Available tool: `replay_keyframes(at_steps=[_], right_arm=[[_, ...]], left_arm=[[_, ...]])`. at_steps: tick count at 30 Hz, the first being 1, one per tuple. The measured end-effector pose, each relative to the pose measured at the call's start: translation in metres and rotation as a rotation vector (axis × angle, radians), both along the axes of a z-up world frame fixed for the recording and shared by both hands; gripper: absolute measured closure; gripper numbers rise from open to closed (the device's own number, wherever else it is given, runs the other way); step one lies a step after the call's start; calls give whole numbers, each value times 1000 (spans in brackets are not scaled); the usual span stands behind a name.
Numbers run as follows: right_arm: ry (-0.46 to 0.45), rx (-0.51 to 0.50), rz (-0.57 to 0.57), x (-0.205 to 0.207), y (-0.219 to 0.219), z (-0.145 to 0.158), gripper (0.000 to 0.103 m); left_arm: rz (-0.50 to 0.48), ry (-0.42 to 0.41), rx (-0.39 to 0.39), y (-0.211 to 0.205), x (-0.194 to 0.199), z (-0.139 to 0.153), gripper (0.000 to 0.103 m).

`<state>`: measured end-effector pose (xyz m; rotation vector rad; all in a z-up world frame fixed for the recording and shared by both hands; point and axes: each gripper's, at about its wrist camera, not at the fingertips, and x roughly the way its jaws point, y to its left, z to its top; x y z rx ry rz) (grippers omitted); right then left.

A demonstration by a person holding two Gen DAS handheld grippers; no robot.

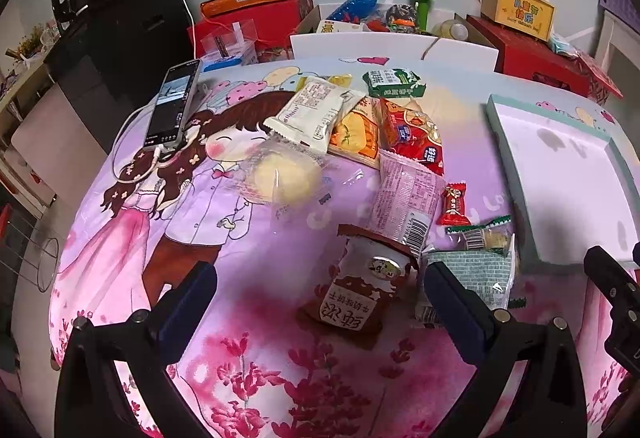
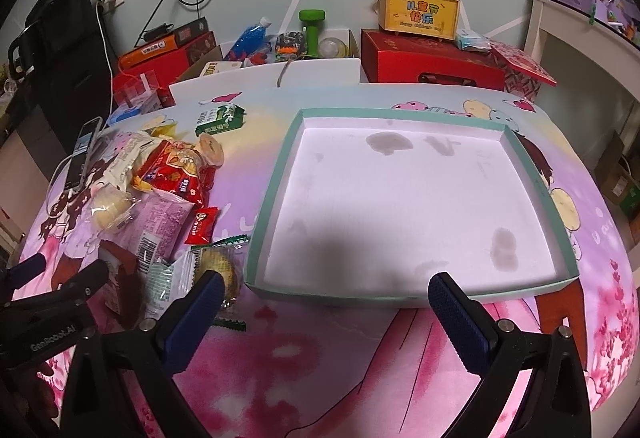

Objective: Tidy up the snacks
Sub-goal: 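Move both grippers toward the snack pile beside the white tray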

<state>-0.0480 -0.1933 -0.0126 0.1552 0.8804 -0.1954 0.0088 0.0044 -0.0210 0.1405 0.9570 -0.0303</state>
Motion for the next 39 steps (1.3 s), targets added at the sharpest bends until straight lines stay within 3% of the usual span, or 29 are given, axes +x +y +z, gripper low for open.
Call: replay_keyframes(at_steps=[39], right_arm=[[-16, 32, 22, 0, 11, 3, 0]], left_arm=[[1, 38, -105, 7, 4, -1, 1]])
